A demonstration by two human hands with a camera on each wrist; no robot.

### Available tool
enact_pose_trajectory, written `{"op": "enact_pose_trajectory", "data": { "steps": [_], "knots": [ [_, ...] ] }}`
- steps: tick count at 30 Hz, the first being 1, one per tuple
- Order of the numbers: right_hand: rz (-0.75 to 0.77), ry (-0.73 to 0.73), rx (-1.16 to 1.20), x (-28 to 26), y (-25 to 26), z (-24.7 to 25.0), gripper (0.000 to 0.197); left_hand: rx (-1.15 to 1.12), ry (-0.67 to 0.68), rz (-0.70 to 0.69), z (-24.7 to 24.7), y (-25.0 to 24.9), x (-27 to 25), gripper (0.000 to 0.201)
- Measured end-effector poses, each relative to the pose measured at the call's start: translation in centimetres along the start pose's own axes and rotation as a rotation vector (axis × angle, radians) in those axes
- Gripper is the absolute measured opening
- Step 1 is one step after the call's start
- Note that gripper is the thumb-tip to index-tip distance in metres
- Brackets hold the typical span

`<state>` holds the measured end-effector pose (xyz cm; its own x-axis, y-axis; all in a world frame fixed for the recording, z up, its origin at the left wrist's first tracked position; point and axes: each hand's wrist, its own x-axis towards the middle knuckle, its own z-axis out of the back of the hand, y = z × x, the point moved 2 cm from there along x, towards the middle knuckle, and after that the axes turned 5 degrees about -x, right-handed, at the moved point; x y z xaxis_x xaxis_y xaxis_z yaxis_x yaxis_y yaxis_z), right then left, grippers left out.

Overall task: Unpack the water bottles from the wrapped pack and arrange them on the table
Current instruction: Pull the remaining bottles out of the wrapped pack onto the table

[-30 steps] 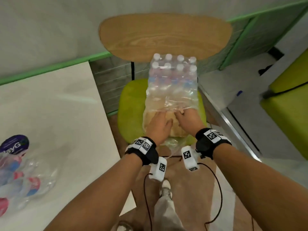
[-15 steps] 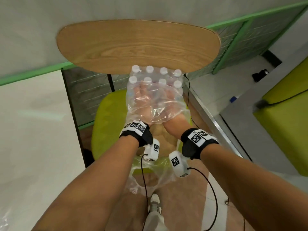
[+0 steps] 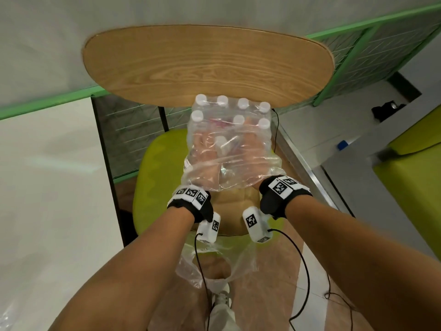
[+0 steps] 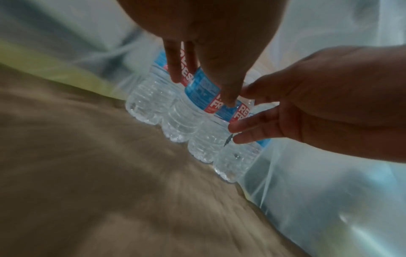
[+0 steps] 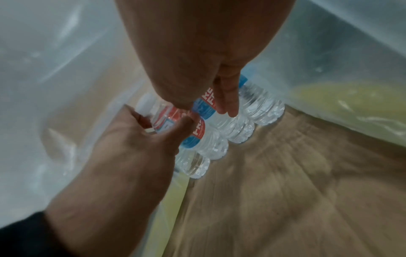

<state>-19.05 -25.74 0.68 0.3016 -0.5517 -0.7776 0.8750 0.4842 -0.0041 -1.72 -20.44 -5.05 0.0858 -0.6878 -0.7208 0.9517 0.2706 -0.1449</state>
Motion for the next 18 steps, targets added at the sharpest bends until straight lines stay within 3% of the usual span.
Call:
{"op": "enact_pose_trajectory", "data": {
  "steps": [1,3,7,9,11,14,18],
  "knots": [
    [-0.002,-0.001,-0.029,0.0,0.1,0.0,0.081,-0.039,0.047,0.061,-1.2,0.5,0.0,0.070],
    [-0.001,0.004,-0.042,0.4,0.5,0.4,0.075,-0.028,0.015,0.085,-2.6,1.6,-0.5,0.090],
    [-0.016,-0.002,0.042,3.1,1.2,1.0,0.079,-0.079,-0.018,-0.002,-3.9,1.5,-0.4,0.110],
    [0.014,-0.060,0.007,3.3,2.2,1.9,0.073,-0.119,0.063,-0.020,-4.9,1.5,0.0,0.118],
    [0.021,-0.122,-0.043,2.7,3.2,3.3,0.065,-0.162,0.073,-0.010,-5.7,2.1,0.5,0.103],
    [0.022,-0.195,-0.082,2.0,3.9,4.1,0.071,-0.022,0.075,-0.070,-6.3,2.9,0.3,0.070],
    [0.049,-0.161,-0.028,0.6,4.0,2.5,0.065,-0.051,-0.050,-0.096,-6.4,2.5,-0.7,0.062]
  ]
}}
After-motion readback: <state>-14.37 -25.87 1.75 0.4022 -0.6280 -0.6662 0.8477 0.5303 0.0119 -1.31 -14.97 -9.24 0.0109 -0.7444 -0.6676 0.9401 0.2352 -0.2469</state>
